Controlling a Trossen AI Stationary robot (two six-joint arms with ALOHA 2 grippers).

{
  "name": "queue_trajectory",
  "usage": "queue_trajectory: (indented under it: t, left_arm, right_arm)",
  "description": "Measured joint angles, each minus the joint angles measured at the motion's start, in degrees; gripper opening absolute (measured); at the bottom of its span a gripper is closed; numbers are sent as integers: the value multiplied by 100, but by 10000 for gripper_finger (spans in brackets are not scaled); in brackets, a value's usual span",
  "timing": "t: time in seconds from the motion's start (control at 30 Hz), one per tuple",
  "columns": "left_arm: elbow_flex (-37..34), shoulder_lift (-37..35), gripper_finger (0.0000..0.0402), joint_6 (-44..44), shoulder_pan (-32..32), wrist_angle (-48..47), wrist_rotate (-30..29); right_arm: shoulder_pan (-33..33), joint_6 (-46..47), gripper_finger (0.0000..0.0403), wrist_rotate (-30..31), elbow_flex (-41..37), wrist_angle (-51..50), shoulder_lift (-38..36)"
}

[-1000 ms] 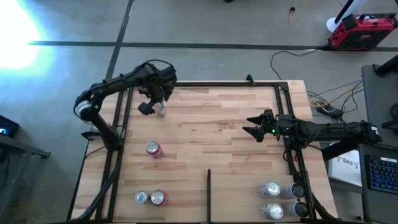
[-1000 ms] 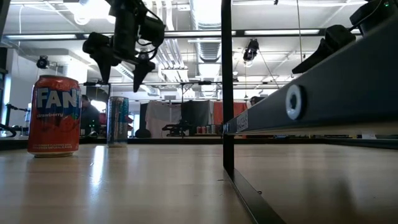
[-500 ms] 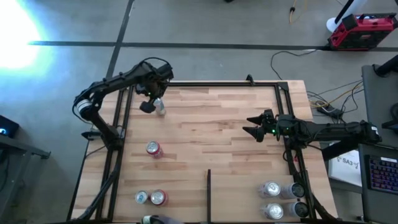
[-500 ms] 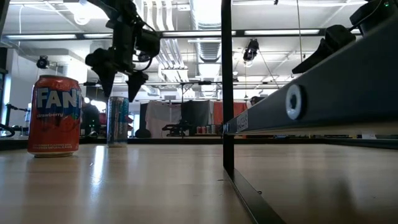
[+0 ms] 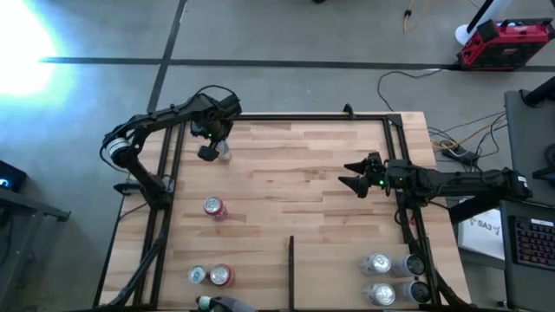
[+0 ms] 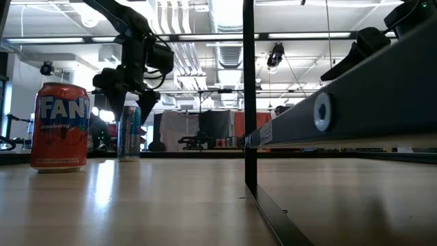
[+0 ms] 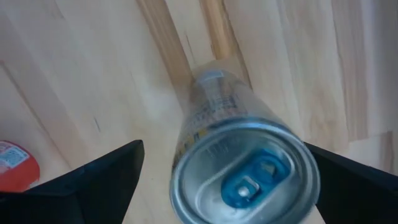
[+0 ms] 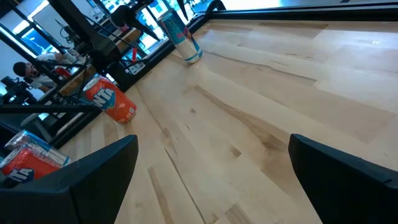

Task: Place canned beverage on shelf
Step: Move the top white/blue soda can to the center of the table

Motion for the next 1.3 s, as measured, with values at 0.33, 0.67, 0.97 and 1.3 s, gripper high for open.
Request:
queue_trajectory:
  t: [0.33, 0.67, 0.97, 1.3]
  left_arm:
    - [-2, -17, 295, 272, -19, -35, -145]
    - [0, -17, 218, 2322, -26, 1, -114]
    - [249, -5, 244, 4956, -174, 462, 474]
    - [727, 13, 218, 5376, -709, 599, 347]
  right_arm:
    - [-1, 0, 400, 0, 0, 0, 0]
    - [-1, 0, 400, 0, 0, 0, -1]
    - [0, 0, 400, 0, 0, 0, 0]
    - [0, 0, 400, 0, 0, 0, 0]
